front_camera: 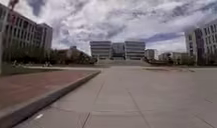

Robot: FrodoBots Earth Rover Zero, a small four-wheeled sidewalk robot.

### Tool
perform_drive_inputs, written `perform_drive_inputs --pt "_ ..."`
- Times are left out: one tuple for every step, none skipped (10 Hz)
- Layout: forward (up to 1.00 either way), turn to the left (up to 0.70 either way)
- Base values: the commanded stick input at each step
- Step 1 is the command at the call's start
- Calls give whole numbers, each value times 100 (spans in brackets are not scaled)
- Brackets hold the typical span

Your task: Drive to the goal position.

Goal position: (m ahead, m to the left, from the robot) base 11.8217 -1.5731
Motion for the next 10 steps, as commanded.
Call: perform_drive_inputs --pt "100 0" --pt "100 0" --pt "100 0" --pt "100 0" --pt "100 4" --pt "100 21" --pt "100 32" --pt "100 39" --pt "100 40" --pt "100 34"
